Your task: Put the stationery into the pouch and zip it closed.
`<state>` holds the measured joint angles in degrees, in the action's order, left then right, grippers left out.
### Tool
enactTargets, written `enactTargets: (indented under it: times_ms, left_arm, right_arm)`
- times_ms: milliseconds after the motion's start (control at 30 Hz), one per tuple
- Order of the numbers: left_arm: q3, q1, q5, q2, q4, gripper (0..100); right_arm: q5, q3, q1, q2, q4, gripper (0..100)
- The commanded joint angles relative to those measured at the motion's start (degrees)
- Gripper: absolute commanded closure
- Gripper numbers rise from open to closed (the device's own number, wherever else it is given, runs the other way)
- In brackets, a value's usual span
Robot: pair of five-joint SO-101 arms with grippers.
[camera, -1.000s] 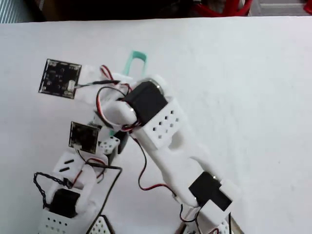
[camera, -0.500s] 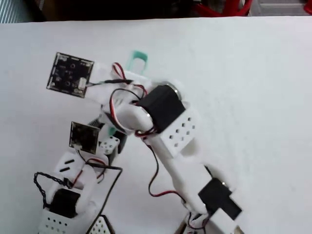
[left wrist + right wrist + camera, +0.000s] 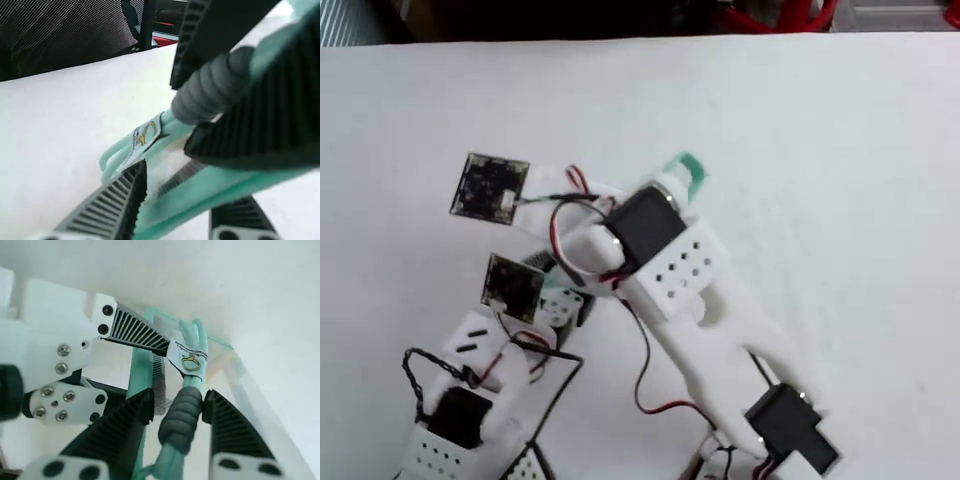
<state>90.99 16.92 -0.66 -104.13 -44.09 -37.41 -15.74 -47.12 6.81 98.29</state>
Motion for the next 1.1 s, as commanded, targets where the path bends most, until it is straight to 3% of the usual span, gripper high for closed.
enactTargets:
  times_ms: [0, 233, 467, 767, 1067]
  left_arm:
    - [-0.5, 0.6, 0.4, -0.6, 1.6, 81]
    - [-0.6, 0.6, 0.4, -0.6, 1.6, 81]
    - [-0.7, 0.7, 0.5, -0.6, 4.3, 81]
    - [-5.9, 0.6, 0.5, -0.6, 4.3, 81]
    - [-11.3, 3.0, 0.6, -0.6, 7.3, 81]
  right_arm:
    - [-3.3, -0.2, 2.4, 1.8, 0.7, 97.5]
    - [-2.1, -12.8, 4.7, 1.8, 0.6, 98.0]
    - [11.5, -24.7, 4.5, -1.8, -6.9, 98.0]
    - [27.2, -25.8, 3.3, -3.6, -15.3, 97.9]
    - [30.3, -25.2, 0.8, 0.0, -15.6, 97.9]
